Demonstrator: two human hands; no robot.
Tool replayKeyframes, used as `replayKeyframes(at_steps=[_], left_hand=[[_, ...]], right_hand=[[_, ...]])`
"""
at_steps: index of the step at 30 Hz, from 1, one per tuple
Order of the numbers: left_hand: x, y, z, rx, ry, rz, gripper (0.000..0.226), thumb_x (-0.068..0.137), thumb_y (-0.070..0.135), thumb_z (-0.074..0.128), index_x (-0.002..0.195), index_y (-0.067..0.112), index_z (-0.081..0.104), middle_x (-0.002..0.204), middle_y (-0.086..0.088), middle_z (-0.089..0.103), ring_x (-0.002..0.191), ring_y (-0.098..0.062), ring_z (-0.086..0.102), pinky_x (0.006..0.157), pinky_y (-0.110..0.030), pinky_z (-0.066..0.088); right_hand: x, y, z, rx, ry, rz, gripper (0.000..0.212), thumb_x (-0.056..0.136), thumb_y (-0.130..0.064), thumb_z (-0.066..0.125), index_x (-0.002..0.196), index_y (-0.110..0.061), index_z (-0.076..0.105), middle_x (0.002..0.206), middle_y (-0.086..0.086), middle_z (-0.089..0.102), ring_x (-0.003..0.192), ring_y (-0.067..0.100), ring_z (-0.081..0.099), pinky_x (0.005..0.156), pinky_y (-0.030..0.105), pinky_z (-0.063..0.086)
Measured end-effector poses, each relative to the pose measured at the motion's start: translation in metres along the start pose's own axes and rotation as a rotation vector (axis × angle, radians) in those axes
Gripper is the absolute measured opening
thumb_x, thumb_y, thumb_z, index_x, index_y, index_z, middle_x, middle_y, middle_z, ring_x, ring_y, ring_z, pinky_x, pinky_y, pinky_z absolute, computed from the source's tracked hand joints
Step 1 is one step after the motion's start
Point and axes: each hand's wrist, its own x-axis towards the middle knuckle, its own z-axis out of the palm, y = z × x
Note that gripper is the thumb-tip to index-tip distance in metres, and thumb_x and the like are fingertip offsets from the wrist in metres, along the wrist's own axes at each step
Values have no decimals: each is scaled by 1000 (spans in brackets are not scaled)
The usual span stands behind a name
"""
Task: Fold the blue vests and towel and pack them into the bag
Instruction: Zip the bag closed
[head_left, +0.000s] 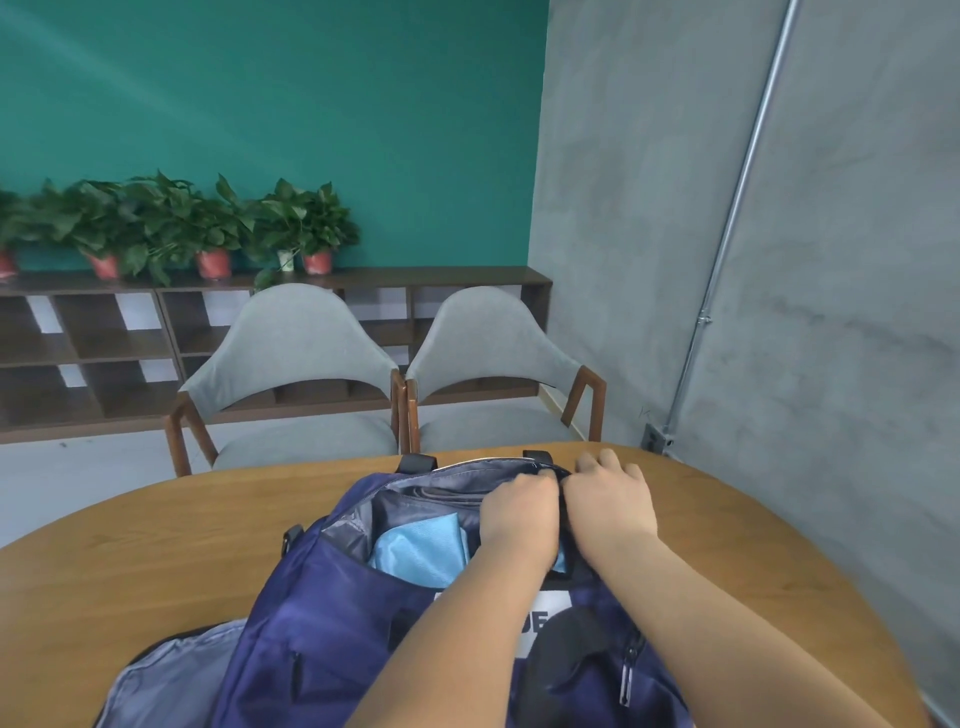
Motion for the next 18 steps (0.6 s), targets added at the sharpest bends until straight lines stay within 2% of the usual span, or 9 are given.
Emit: replayKeyframes(at_steps=[7, 11, 13, 15, 16, 18], left_hand=[[-4, -11, -2, -44, 88, 17, 37, 91, 28, 76, 123, 20, 58, 121, -8, 69, 112, -37, 66, 79, -42, 50], [-8, -7, 1, 18, 186, 91, 36, 91, 27, 75, 121, 20, 57, 117, -5, 67, 108, -33, 67, 72, -40, 47], [-12, -2, -3, 13, 176, 99, 42, 77, 32, 87, 109, 21, 63, 99, -4, 69, 87, -30, 71, 63, -38, 49], [-11, 1, 0, 75, 138, 99, 52, 48, 34, 100, 87, 22, 67, 74, 0, 66, 60, -25, 67, 50, -31, 44], [-8, 2, 2, 70, 170, 112, 52, 41, 30, 101, 80, 21, 67, 67, 0, 64, 53, -25, 64, 47, -30, 43], [-8, 3, 1, 74, 215, 125, 47, 38, 21, 99, 72, 19, 67, 62, -1, 63, 50, -25, 62, 47, -30, 43]], right_hand=[[3, 13, 5, 62, 59, -124, 19, 96, -31, 65, 112, -31, 75, 127, -2, 55, 123, 27, 41, 91, 38, 39], [5, 22, -2, 90, 20, -200, 25, 100, -36, 60, 120, -28, 72, 140, -2, 50, 133, 26, 37, 97, 38, 40], [7, 25, -6, 110, 3, -226, 30, 102, -41, 56, 125, -26, 69, 141, -1, 49, 133, 26, 37, 99, 39, 42], [8, 28, -11, 134, -21, -239, 33, 103, -45, 53, 125, -24, 68, 138, -1, 50, 130, 27, 38, 97, 39, 44], [9, 29, -12, 146, -38, -240, 34, 103, -46, 52, 124, -24, 68, 136, -1, 50, 128, 27, 38, 96, 39, 44], [9, 32, -15, 165, -74, -230, 33, 104, -46, 49, 121, -25, 69, 134, -1, 50, 126, 27, 39, 95, 39, 45]])
